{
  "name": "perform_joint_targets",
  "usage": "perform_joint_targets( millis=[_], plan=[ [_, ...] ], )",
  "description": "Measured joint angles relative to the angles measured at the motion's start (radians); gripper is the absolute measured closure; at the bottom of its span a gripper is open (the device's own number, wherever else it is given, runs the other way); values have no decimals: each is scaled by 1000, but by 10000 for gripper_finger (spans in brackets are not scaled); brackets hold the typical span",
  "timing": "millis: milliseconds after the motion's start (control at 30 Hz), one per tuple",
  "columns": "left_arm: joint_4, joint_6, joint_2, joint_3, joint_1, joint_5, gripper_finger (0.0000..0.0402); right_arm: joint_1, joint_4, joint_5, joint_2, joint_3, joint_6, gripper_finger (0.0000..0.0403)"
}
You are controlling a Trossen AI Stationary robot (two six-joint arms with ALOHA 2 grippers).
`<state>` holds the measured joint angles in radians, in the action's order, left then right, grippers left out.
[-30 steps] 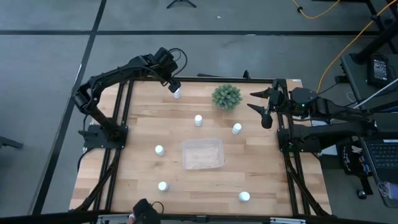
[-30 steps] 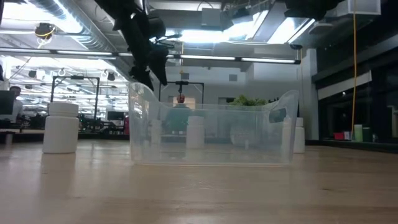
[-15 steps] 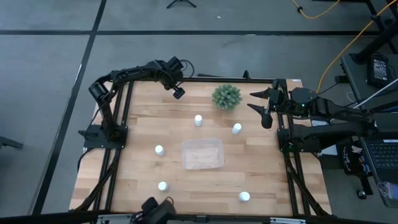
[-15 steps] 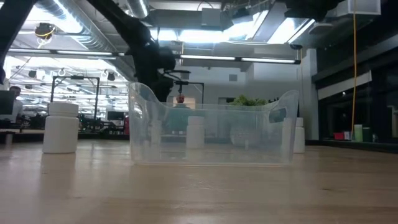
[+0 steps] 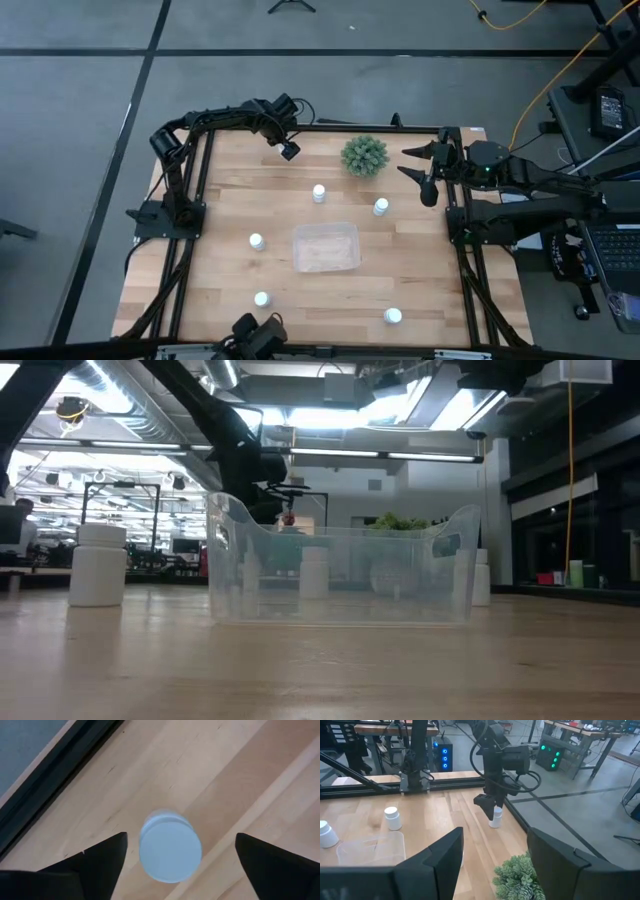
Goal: Pick and place pill bottles into a basket
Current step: Put the white medicine bottle into the transparent bin
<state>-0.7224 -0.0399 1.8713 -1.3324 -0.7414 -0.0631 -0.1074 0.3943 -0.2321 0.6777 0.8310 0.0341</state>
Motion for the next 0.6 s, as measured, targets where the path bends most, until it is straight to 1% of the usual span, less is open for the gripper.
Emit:
perform_joint_targets(
  millis=[167, 267, 433, 600],
  plan=[
    [0, 0, 0, 0, 0, 2, 96, 0, 0, 0, 0, 0, 0, 181],
    [-3, 0, 0, 0, 0, 39, 125, 0, 0, 0, 0, 0, 1, 181],
    [-8, 0, 0, 0, 0, 45, 173, 0, 0, 0, 0, 0, 1, 181],
    [-9, 0, -1, 0, 0, 42, 237, 0, 0, 0, 0, 0, 1, 181]
  ],
)
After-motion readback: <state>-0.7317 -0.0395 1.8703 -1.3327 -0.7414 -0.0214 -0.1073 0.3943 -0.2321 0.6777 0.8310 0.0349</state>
